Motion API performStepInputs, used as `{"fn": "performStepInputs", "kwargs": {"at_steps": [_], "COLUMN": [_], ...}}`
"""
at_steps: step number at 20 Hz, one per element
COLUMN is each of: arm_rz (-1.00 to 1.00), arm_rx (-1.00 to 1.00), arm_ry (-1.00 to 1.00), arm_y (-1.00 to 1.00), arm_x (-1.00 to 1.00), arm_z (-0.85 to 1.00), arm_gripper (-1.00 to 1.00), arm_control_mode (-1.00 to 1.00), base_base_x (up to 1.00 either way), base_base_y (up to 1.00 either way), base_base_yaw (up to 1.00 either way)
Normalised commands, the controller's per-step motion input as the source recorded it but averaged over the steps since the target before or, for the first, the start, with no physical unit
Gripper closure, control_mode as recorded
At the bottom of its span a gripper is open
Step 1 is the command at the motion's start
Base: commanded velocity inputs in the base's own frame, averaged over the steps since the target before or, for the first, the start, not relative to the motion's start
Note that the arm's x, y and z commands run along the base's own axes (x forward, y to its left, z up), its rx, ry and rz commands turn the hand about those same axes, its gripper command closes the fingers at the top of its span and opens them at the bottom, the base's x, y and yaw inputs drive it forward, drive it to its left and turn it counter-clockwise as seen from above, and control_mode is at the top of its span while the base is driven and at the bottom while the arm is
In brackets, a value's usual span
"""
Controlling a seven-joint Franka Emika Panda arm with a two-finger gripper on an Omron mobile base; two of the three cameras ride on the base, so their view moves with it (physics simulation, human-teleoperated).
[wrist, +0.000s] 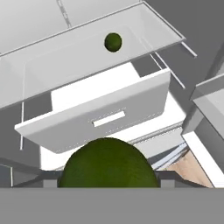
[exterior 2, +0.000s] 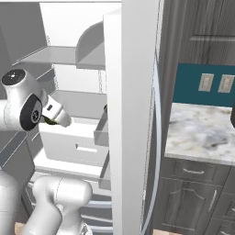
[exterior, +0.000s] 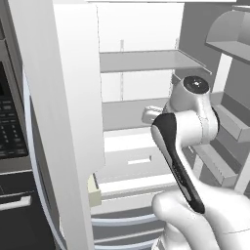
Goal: Grab the limes from the fridge, place them in the blender, close the lid, and turn on the blender to create a marinade.
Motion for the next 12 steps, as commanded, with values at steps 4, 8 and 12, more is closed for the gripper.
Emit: {"fn": "performStepInputs", "kwargs": {"at_steps": [4, 8, 12], "arm_rz": [-0.06, 0.0, 0.01], "arm_rx": [0.0, 0.0, 0.0], "arm_ry": [0.08, 0.18, 0.09], "arm_y": [-0.17, -0.14, 0.05], "arm_x": [-1.0, -0.61, -0.44], "arm_z": [0.0, -0.01, -0.28], "arm_gripper": [1.0, 1.0, 1.0], "arm_control_mode": [-1.0, -1.0, -1.0], "base_base_x": [0.0, 0.0, 0.0], "base_base_y": [0.0, 0.0, 0.0], "base_base_yaw": [0.0, 0.0, 0.0]}}
